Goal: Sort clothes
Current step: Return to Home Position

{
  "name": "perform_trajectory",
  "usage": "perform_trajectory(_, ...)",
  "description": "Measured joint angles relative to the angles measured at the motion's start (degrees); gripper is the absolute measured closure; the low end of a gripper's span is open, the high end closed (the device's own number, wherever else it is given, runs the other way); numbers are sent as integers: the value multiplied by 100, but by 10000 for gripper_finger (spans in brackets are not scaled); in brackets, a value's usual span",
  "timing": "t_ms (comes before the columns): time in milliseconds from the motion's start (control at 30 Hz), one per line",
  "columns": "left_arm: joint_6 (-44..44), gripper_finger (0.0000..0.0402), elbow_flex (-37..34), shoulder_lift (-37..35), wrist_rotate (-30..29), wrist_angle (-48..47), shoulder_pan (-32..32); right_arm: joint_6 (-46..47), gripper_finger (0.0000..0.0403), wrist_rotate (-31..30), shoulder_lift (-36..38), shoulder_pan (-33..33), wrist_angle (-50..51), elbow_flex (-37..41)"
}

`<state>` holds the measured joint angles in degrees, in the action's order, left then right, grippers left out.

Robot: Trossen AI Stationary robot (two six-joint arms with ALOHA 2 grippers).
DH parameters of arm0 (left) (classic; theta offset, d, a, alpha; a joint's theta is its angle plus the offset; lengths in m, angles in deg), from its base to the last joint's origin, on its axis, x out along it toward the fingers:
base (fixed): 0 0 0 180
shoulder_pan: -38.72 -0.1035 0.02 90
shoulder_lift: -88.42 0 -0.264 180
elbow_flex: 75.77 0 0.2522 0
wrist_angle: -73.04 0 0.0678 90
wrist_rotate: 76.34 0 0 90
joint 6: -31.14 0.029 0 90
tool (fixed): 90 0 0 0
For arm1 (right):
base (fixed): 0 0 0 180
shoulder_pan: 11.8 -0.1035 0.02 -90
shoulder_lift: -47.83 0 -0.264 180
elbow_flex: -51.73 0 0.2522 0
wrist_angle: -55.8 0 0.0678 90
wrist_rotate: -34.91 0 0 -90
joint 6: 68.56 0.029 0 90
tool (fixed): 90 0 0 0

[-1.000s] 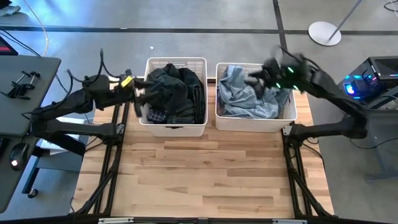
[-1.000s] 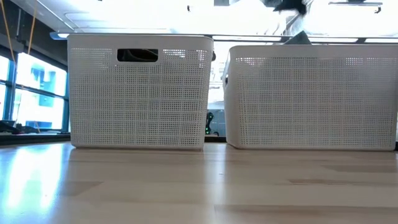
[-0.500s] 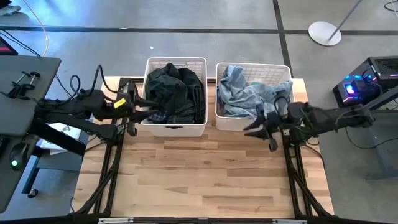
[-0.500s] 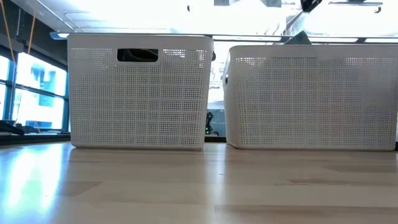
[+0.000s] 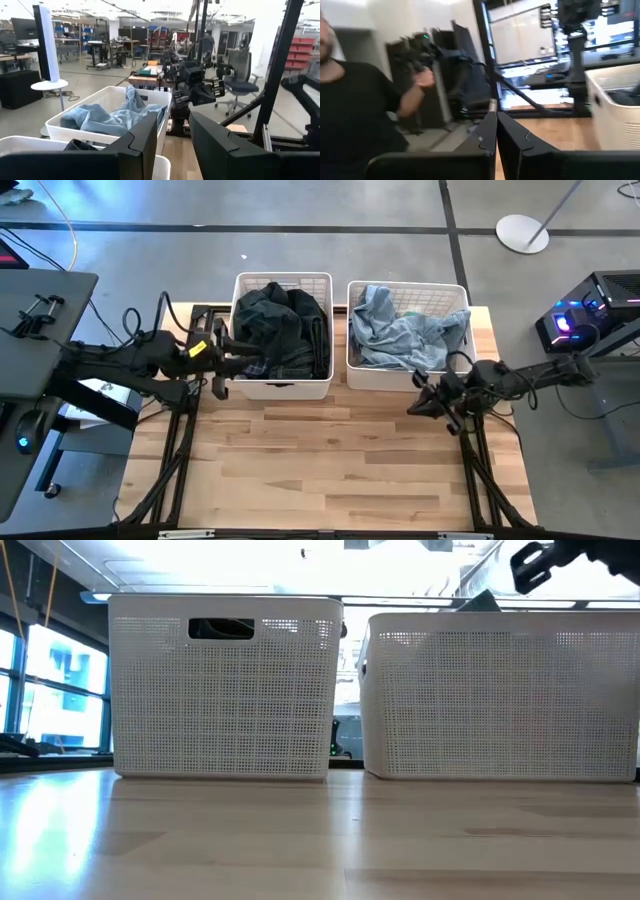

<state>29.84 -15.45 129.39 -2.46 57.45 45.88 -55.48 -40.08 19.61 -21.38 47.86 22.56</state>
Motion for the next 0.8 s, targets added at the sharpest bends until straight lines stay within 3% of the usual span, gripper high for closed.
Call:
perform_trajectory(67,-102,295,-36,-7,-50,57,0,233,402,-113,177,-193,-3,108)
perform_trajectory(267,-273,295,-51,-11,-651,51,0,631,402,-1474,286,-1194,1070,174)
perform_trajectory(400,-275,295,-51,35,-1221,44,-2,282,403,-2164,296,-1591,569,525)
perform_trajectory(533,-267,295,-51,75,-1371,62,-20,330,403,-2230,353,-1451,-769,1461)
perform_trajectory(667,-265,295,-51,126,-1362,79,-140,257,403,-2393,374,-1079,-304,1454)
perform_trajectory(800,-275,295,-51,146,-1277,71,-300,-338,403,-1903,515,-527,-424,1452)
